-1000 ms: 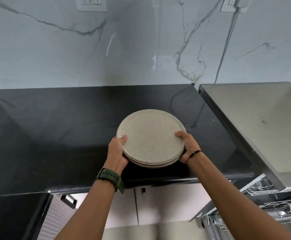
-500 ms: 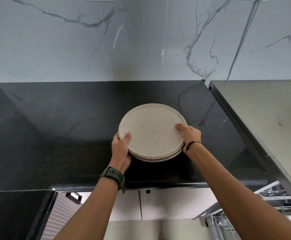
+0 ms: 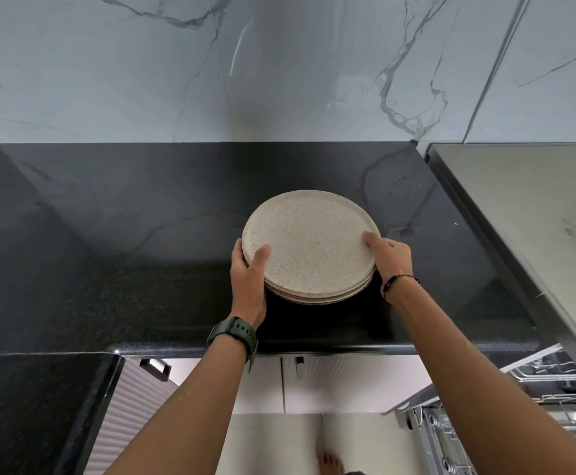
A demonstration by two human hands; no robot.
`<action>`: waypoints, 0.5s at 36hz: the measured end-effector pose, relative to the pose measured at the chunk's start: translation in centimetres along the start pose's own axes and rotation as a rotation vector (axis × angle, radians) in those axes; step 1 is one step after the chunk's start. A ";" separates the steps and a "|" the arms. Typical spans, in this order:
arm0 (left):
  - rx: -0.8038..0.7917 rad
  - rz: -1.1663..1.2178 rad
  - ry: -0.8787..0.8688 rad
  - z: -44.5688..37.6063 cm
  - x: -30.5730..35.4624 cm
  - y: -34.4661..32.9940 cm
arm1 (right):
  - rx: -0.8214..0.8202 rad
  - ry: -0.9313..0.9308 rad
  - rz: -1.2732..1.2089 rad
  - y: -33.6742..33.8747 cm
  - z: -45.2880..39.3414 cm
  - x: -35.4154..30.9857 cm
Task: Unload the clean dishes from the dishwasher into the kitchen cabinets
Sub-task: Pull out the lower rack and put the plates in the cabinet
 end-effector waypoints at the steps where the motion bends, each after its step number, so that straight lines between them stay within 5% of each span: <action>1: 0.002 -0.006 -0.002 0.1 0.0 0.0 | -0.001 0.006 -0.001 0.0 0.2 -0.1; 18: 0.124 0.060 -0.001 7.5 -1.1 1.9 | 0.161 0.186 -0.178 1.9 8.0 4.3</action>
Point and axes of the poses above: each hand's wrist, its own z-axis away from the middle knuckle, its own y-axis out of the back of the hand, x = y × z, the point moved 1 cm from there along -z, towards the middle knuckle, and after that the axes turned 1 degree about x, right-handed, at the moved point
